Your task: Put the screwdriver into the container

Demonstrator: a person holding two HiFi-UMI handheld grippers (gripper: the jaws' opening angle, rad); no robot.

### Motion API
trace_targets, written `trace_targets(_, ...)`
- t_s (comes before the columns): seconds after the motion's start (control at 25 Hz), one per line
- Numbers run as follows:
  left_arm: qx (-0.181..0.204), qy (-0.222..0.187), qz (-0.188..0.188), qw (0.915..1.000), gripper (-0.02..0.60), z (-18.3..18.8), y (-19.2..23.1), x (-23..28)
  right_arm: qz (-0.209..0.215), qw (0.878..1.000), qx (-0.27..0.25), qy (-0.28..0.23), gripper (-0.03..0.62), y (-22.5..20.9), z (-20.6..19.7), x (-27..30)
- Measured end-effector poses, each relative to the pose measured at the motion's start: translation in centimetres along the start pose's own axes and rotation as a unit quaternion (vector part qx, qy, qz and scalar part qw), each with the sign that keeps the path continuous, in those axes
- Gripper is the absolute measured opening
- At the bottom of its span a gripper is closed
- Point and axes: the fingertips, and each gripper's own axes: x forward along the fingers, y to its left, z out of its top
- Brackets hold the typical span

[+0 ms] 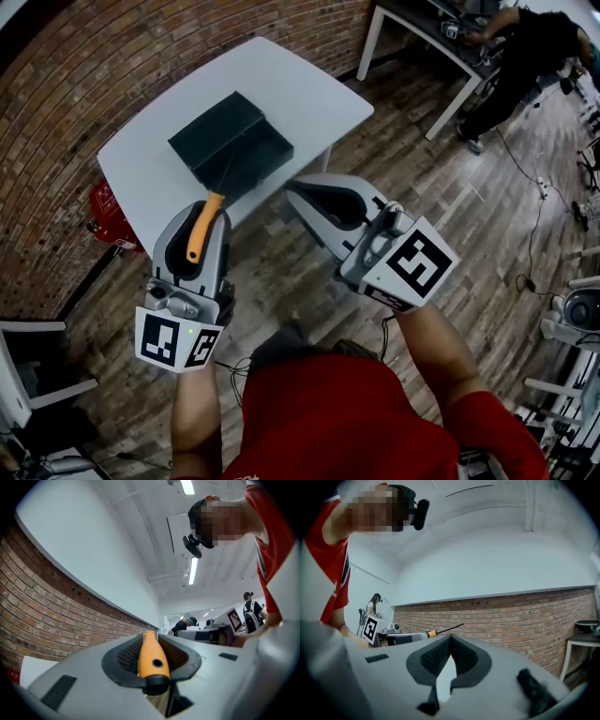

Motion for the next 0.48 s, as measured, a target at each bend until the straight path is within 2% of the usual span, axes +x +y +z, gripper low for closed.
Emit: trace_targets(0.48,-0.01,0.017,-0.017,0.9997,0.107,-2.8,5.7,3.9,-0.022,1.0,-0.006,0.021,0.031,-4.6,-1.4,5.2)
